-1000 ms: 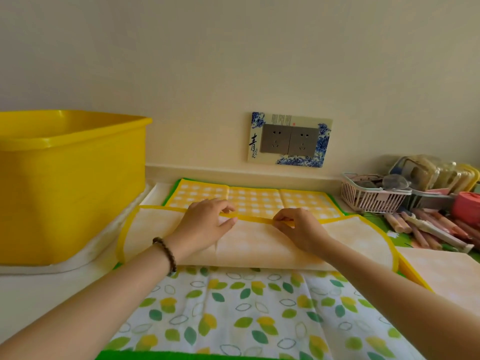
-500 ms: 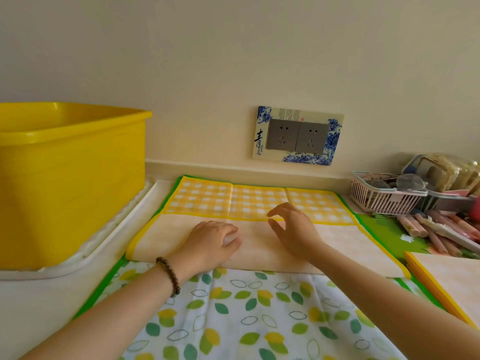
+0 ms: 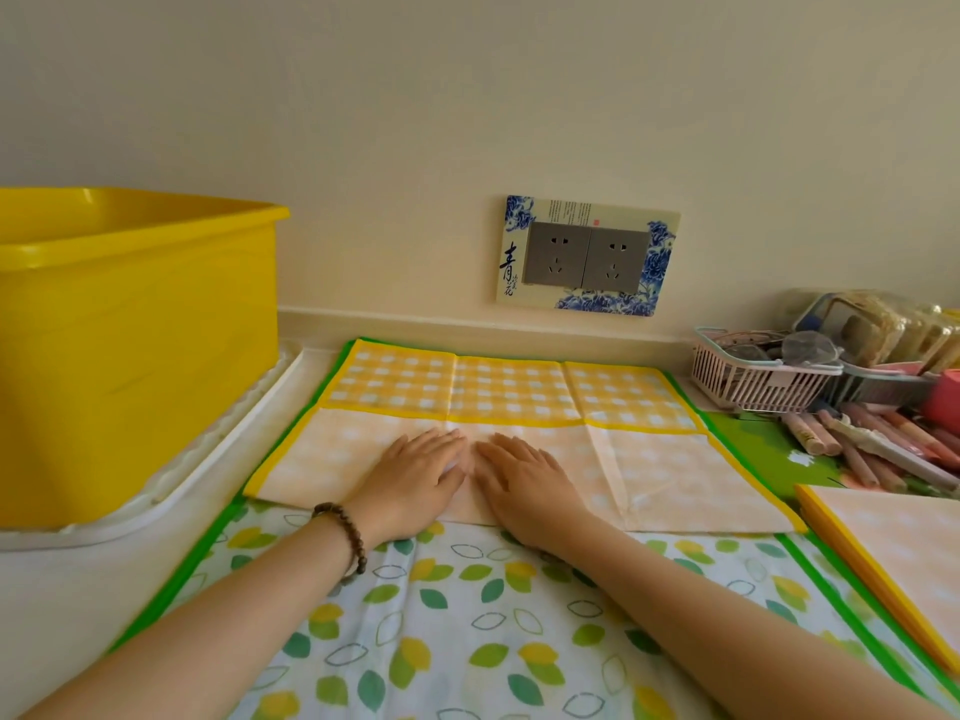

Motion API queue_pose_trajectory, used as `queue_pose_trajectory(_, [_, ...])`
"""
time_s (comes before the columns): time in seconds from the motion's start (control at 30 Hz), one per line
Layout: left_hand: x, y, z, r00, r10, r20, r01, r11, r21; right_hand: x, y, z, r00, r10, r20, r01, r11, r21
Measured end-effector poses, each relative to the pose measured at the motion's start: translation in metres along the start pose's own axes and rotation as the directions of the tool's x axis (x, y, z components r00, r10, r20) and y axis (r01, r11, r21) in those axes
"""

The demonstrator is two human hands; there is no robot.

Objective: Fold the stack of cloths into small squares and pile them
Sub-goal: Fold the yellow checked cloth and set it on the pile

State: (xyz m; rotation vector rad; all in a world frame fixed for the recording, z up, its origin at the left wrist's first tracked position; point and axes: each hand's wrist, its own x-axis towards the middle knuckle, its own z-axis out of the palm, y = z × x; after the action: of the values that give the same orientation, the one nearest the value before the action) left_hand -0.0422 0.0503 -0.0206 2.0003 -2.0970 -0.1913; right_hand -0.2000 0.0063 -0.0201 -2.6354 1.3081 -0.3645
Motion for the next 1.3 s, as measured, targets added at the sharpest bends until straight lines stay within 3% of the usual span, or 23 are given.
queue_pose_trajectory(0.27, [-0.004,0.002,-0.004,0.996,-0.024,0.091,0.021,0.999,0.036,-0.011,0.032,-0.013,0.990,0.129,0.056,-0.125,0.990,-0.071])
queue_pose_trajectory(0.57, [-0.004,-0.001,-0.002,0.996,-0.015,0.092,0.012,0.999,0.032,-0.045,0.123,-0.046,0.943,0.328,0.051,-0.321,0.941,-0.108])
queue_pose_trajectory(0.9, [-0.002,-0.002,0.001,0.998,0.016,0.063,-0.017,1.000,0.003,-0.054,0.155,-0.061,0.917,0.393,0.073,-0.379,0.912,-0.159])
queue_pose_trajectory(1.0, [-0.003,0.002,-0.001,0.999,0.008,0.046,-0.008,1.000,-0.009,-0.049,0.130,-0.061,0.947,0.319,0.037,-0.312,0.941,-0.129])
queue_pose_trajectory(1.1, [-0.005,0.004,-0.004,0.999,0.022,0.025,-0.022,1.000,0.005,-0.044,0.082,-0.054,0.988,0.131,0.078,-0.125,0.989,-0.078])
queue_pose_trajectory(1.2, [-0.006,0.003,-0.005,0.999,0.048,0.004,-0.048,0.998,0.031,-0.040,0.039,-0.040,0.990,-0.024,0.140,0.032,0.998,-0.051])
queue_pose_trajectory(1.3, [-0.007,0.000,-0.002,0.998,0.057,0.031,-0.057,0.998,0.015,-0.039,0.024,-0.028,0.987,-0.076,0.142,0.077,0.997,-0.003])
